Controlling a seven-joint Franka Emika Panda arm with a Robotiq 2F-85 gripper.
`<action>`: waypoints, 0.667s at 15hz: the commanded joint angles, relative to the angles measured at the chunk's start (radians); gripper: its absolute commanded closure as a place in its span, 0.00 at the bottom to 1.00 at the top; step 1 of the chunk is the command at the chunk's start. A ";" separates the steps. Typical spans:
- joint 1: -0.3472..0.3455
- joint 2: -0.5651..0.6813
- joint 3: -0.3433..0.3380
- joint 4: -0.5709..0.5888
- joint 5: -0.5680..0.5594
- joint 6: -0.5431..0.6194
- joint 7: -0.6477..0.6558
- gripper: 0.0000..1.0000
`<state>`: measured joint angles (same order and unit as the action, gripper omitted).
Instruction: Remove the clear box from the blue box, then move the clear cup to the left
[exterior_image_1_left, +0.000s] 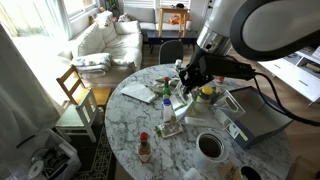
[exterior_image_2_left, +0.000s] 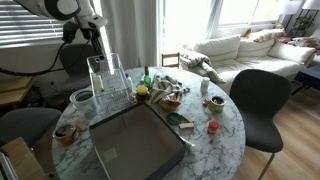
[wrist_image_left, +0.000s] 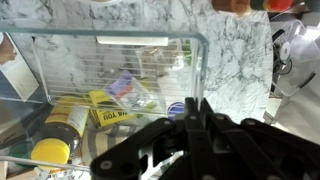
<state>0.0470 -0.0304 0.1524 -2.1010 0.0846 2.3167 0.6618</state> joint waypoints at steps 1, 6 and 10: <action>0.013 0.006 -0.025 -0.012 0.014 0.034 -0.001 0.99; 0.015 0.038 -0.037 -0.017 0.017 0.020 0.003 0.99; 0.016 0.064 -0.045 -0.026 0.014 0.018 0.003 0.99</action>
<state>0.0470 0.0336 0.1256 -2.1142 0.0868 2.3326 0.6628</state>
